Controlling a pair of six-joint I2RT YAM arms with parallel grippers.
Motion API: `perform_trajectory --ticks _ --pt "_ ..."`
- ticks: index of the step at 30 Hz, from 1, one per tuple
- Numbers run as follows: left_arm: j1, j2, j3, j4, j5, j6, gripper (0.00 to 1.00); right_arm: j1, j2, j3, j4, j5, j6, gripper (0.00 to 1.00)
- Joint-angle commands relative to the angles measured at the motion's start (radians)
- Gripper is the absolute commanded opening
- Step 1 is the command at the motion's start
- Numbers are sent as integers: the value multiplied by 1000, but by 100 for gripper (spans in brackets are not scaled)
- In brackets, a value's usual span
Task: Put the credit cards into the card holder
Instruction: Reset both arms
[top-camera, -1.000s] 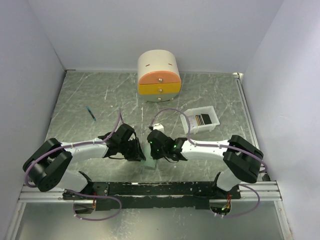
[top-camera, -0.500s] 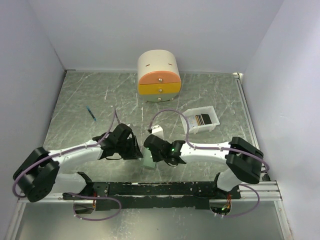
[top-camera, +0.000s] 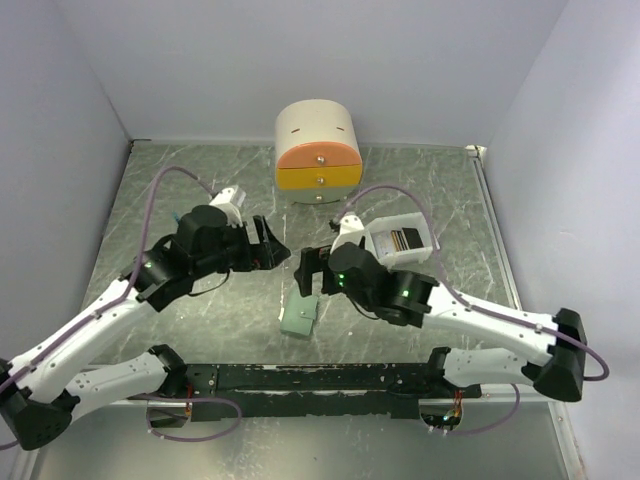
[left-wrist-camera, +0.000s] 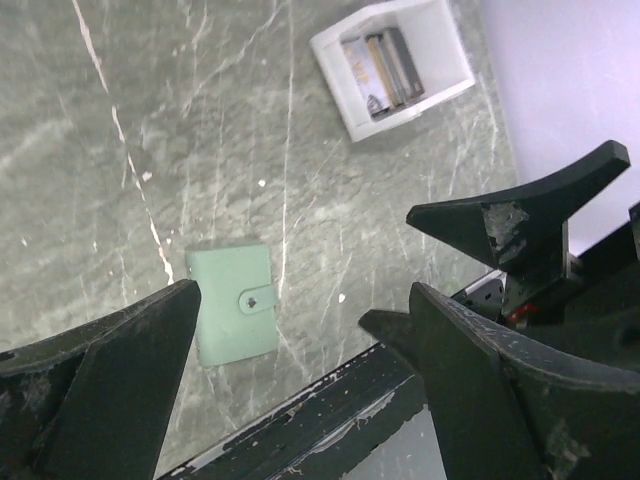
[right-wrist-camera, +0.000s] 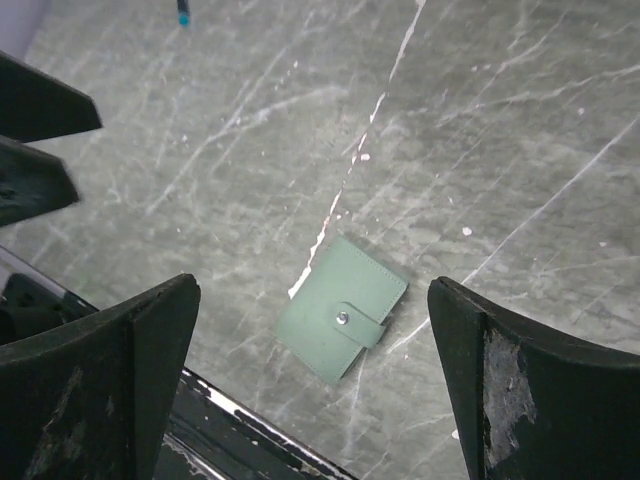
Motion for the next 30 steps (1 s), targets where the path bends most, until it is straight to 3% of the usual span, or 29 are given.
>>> perform_trajectory --ticks 1,10,17,30 --pt "-4 -72 97 -135 -27 125 97 -2 -91 15 -41 83 13 100" --pt "-5 -354 94 -100 -98 212 97 -1 -203 66 -207 223 116 100" --pt "-5 -407 86 -193 -138 152 97 -1 -307 81 -226 241 108 100" --pt "-5 -520 -106 -95 -121 103 97 -2 -370 14 -243 240 150 100"
